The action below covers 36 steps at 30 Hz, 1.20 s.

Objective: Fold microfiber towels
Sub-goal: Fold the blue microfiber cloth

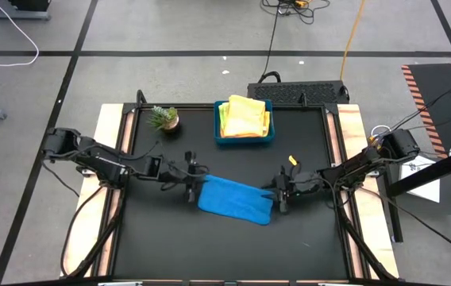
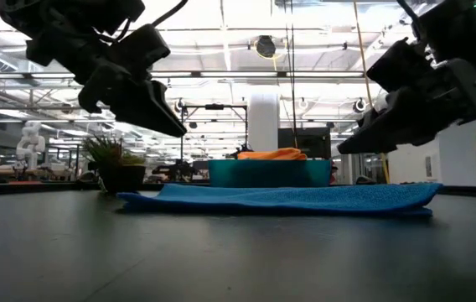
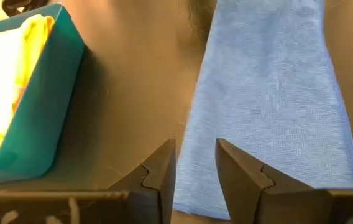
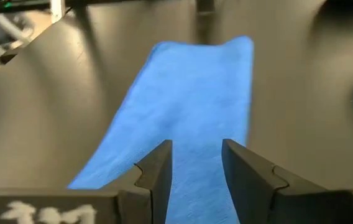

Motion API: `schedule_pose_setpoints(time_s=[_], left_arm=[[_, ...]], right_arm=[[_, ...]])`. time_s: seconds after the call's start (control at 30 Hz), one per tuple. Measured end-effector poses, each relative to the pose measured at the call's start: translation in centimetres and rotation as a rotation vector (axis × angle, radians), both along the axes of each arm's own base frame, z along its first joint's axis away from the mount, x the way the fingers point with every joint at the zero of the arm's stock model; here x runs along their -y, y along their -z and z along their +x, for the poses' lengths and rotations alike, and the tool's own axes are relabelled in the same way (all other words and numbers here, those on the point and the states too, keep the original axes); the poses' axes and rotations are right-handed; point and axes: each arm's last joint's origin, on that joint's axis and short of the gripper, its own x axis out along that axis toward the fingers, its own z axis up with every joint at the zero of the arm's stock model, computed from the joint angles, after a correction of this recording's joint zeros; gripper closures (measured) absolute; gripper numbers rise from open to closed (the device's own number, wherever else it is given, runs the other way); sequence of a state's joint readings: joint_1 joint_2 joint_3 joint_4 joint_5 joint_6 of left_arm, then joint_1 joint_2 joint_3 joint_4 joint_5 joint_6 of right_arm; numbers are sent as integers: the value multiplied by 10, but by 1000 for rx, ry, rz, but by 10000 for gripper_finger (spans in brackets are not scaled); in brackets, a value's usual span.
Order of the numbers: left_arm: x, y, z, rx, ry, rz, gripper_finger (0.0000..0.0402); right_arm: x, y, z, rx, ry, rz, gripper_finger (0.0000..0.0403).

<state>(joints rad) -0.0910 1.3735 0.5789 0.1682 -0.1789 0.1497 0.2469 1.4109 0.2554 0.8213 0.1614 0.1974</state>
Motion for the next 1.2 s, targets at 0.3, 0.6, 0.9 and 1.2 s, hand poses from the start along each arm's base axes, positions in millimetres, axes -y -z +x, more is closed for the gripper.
schedule_pose_setpoints(time_s=[0.3, 0.6, 0.9, 1.2], left_arm=[[-9, 4, -2, -44, -56, -28, 286], [-10, 2, -1, -23, -55, -17, 286], [-10, 0, 1, 9, -49, -8, 286], [-10, -3, 3, 40, -52, -51, 286]], right_arm=[[-5, 10, -7, -116, -1, -16, 273], [-2, 15, -9, -163, 53, -50, 273], [1, 15, -9, -169, 79, -33, 273], [4, 15, -8, -169, 95, -29, 273]])
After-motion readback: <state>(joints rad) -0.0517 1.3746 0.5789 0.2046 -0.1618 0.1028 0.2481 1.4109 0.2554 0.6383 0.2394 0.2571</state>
